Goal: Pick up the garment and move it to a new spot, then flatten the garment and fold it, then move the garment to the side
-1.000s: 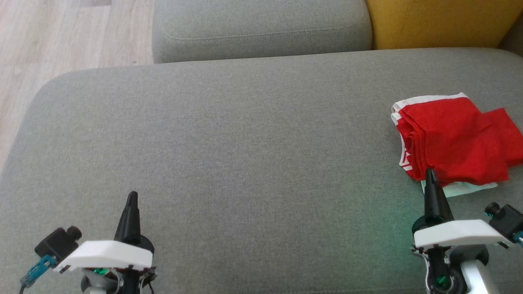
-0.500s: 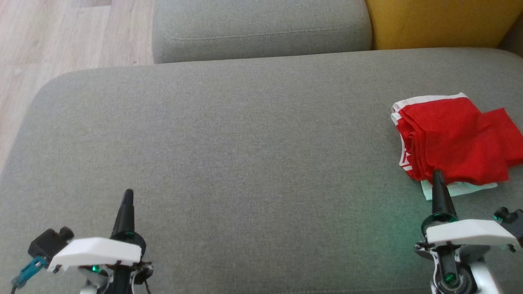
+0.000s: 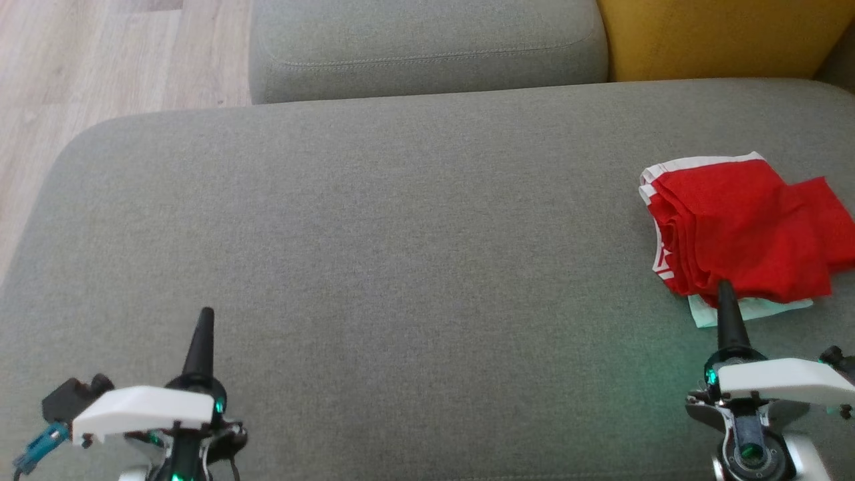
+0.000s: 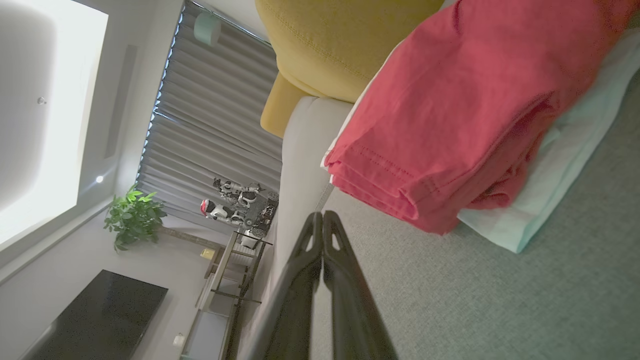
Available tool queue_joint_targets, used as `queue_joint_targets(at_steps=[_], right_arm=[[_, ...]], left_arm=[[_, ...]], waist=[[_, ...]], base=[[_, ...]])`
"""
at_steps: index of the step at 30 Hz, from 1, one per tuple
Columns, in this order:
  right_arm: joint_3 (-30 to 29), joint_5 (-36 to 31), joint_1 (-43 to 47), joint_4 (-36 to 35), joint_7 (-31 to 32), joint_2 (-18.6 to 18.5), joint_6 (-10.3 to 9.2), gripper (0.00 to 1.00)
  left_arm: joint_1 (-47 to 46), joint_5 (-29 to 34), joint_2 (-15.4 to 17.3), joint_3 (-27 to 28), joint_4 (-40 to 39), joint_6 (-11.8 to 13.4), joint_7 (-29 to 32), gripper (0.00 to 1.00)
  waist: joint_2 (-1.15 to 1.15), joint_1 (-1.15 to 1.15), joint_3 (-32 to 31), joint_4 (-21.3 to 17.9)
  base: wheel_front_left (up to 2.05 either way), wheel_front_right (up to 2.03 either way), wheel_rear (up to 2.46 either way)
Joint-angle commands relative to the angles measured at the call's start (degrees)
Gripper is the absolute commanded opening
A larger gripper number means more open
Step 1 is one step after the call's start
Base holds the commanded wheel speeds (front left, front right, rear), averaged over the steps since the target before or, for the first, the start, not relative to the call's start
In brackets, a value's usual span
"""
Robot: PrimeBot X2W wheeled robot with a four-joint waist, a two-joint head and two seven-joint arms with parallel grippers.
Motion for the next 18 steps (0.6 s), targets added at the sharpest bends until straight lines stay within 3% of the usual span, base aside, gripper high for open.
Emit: queue_joint_targets(at_steps=[1, 18], right_arm=[[0.2, 2.4, -2.8, -2.2, 0.6, -1.0, -0.04, 0.00], [-1.4, 14.3, -3.0, -2.4, 3.4, -1.0, -0.04, 0.00]], left_arm=[[-3.7, -2.0, 0.9, 2.3, -1.6, -0.7, 0.6, 0.00], [-4.8, -12.5, 0.9, 4.4, -0.5, -2.0, 3.5, 0.00]], waist=[[0.00, 0.00, 0.0, 0.0], [0.00, 0.00, 0.0, 0.0]], base=[[0.00, 0.00, 0.00], [0.00, 0.00, 0.00]])
